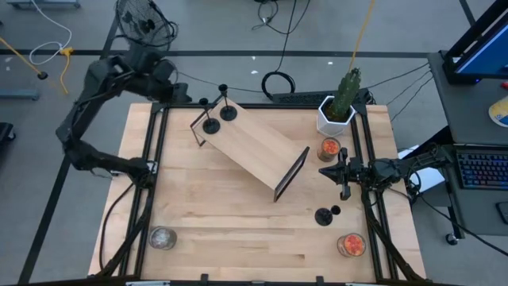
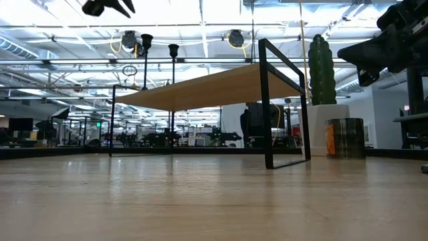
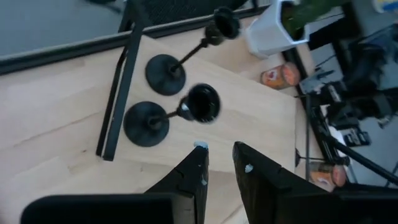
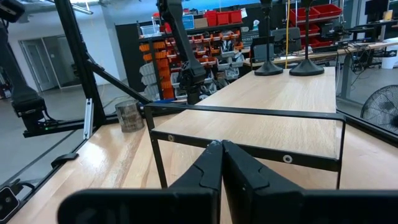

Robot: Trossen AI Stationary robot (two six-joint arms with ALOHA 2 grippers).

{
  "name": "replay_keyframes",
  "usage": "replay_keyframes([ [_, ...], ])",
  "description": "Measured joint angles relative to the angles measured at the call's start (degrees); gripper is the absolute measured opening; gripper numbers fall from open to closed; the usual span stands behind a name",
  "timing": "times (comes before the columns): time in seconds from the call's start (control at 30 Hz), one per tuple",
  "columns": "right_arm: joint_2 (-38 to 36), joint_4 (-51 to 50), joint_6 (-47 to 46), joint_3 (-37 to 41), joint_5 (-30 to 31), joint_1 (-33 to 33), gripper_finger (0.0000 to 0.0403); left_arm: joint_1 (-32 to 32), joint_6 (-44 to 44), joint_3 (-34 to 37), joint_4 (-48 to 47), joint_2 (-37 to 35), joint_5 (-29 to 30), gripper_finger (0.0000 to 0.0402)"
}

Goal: Pick & Place candle stick holders
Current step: Put the black candle holder on the shelf

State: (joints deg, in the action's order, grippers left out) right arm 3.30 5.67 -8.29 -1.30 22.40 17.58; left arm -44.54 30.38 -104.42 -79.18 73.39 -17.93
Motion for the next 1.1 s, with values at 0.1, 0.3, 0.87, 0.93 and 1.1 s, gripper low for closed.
replay_keyframes([
  [0.1,0.0,0.0,0.0,0.0,0.0,0.0,0.0004,1.3,-2.0,0.0,0.0,-2.5,0.3,0.0081],
  [0.3,0.0,0.2,-6.7,0.0,0.0,0.0,0.0004,4.8,-7.0,0.0,-0.3,-6.3,0.4,0.0081],
  [0.87,0.0,21.0,-13.5,0.0,0.0,0.0,0.0004,10.3,-4.9,0.0,-0.3,-11.9,3.5,0.0081],
  [0.93,0.0,21.1,-13.6,0.0,0.0,0.0,0.0004,10.6,-2.2,0.0,-0.3,-11.8,3.9,0.0081],
  [1.1,0.0,21.1,-13.6,0.0,0.0,0.0,0.0004,13.0,-1.4,0.0,-0.3,-11.8,6.0,0.0081],
])
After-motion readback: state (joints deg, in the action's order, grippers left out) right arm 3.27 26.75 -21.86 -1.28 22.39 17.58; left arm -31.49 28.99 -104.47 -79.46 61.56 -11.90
